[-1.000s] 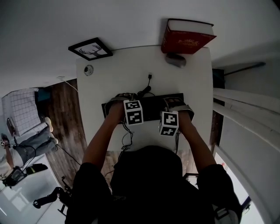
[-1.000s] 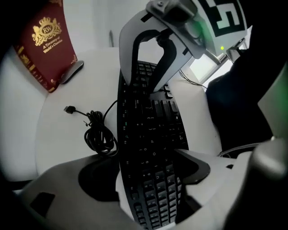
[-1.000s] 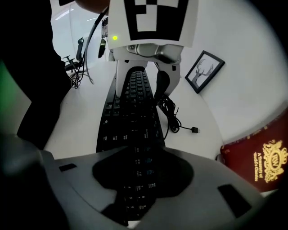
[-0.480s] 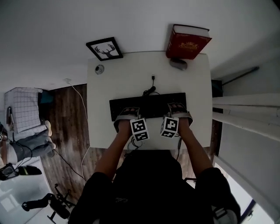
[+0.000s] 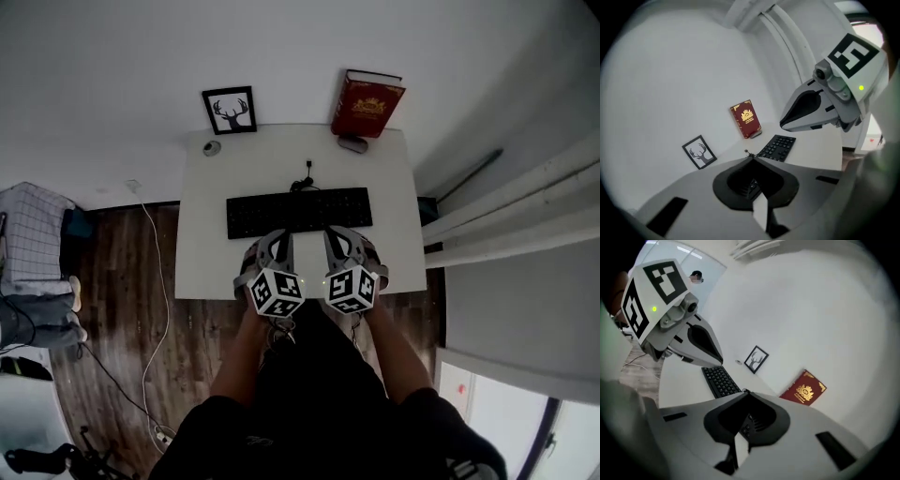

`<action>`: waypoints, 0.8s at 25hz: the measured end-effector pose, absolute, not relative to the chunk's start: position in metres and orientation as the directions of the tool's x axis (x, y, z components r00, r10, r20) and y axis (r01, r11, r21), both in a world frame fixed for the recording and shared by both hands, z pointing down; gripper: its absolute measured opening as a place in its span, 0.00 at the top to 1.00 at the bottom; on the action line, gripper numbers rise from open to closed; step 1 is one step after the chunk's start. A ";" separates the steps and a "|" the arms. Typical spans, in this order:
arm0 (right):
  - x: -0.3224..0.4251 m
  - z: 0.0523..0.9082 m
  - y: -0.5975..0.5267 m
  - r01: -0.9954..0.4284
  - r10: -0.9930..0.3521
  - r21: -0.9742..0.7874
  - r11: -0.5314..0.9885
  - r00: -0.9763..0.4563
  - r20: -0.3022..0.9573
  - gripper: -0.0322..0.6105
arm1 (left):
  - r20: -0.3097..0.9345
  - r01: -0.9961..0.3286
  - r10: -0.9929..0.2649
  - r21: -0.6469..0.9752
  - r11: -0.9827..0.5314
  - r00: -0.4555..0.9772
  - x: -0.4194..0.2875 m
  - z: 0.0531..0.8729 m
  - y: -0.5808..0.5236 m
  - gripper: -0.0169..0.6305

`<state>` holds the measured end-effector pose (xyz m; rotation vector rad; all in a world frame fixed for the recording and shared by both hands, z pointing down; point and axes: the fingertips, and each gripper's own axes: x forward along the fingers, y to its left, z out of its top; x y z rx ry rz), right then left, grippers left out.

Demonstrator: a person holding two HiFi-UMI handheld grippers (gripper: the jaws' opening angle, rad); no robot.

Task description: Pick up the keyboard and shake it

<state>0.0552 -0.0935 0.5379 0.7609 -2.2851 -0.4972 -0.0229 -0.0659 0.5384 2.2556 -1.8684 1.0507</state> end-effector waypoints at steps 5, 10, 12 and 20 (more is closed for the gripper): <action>0.095 0.487 -0.040 -0.544 -0.702 0.452 0.707 -0.620 0.351 0.92 | 0.403 -0.960 -0.912 -0.218 -0.177 0.077 0.010 0.506 -0.014 0.97; 0.125 0.453 0.002 -0.629 -0.680 0.264 0.731 -0.700 0.218 0.92 | 0.325 -0.998 -0.944 0.003 -0.065 0.062 0.047 0.486 0.029 0.97; 0.139 0.444 0.014 -0.611 -0.668 0.284 0.739 -0.720 0.189 0.92 | 0.282 -1.000 -0.959 0.007 -0.022 0.023 0.065 0.473 0.039 0.97; 0.245 0.410 0.059 -0.584 -0.634 0.278 0.763 -0.759 0.146 0.92 | 0.219 -0.999 -0.976 0.036 -0.005 0.012 0.175 0.440 0.072 0.97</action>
